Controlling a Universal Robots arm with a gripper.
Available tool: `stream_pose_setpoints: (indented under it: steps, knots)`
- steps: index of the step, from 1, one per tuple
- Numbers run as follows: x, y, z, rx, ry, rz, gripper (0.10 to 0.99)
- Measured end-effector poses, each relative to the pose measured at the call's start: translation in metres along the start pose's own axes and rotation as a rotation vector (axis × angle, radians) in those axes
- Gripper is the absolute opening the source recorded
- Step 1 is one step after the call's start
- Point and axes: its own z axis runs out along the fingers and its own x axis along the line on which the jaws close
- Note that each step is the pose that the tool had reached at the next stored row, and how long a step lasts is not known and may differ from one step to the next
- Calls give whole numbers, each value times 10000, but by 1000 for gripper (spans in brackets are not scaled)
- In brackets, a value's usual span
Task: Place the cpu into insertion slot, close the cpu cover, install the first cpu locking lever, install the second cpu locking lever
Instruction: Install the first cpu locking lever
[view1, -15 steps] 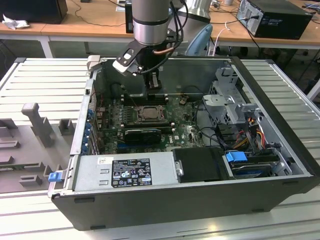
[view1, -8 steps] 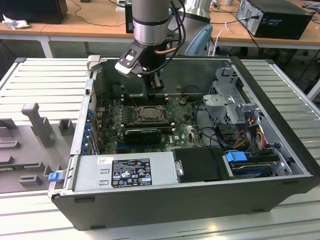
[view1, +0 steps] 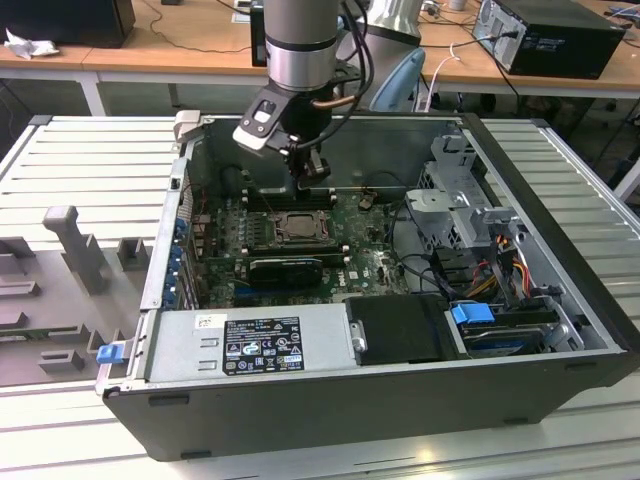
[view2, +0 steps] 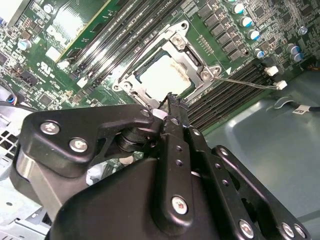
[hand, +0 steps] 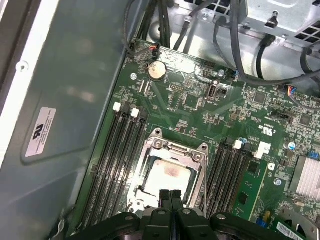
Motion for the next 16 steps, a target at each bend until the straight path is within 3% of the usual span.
stream_pose_setpoints:
  steps: [16]
  knots:
    - [0, 0, 0, 1, 37, -817, 106]
